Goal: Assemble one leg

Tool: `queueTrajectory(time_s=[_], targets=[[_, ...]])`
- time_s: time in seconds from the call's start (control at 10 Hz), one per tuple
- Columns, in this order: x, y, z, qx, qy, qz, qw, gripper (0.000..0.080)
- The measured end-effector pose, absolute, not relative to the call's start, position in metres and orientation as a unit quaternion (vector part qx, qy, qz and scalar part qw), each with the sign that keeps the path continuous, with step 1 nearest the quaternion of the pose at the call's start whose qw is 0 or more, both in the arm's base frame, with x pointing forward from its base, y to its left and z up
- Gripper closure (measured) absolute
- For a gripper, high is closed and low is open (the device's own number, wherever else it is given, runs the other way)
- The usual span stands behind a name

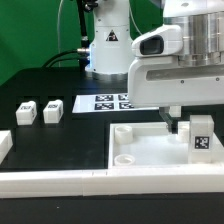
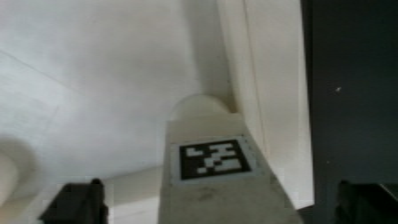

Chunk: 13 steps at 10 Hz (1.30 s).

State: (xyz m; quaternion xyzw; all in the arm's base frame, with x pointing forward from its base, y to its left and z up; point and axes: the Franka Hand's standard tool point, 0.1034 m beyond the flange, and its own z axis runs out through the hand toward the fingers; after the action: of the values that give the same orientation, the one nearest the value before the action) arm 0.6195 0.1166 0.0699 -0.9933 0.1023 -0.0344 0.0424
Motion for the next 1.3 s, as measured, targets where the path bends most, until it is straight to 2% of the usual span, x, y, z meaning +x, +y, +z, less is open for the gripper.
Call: queueTrajectory(time_s=[0.1, 0.3, 0.4, 0.5, 1.0, 1.3], targets=[[0.6195, 0.1166, 0.0699, -0.993, 0.103, -0.034, 0.042, 0.0151], [0.6195, 0.1166, 0.0699, -0.993, 0.103, -0.034, 0.042, 0.0409], [0.6195, 0.1166, 0.0699, -0.993, 0.103, -0.034, 0.042, 0.0409], [0.6196, 0.1156, 0.0699, -0.993, 0.104, -0.034, 0.042, 0.0508], [0.6197, 0.1151, 0.0699, -0.991, 0.124, -0.034, 0.043, 0.0508], [0.6198, 0.1149, 0.0701, -0.958, 0.281, -0.031, 0.052, 0.0508]])
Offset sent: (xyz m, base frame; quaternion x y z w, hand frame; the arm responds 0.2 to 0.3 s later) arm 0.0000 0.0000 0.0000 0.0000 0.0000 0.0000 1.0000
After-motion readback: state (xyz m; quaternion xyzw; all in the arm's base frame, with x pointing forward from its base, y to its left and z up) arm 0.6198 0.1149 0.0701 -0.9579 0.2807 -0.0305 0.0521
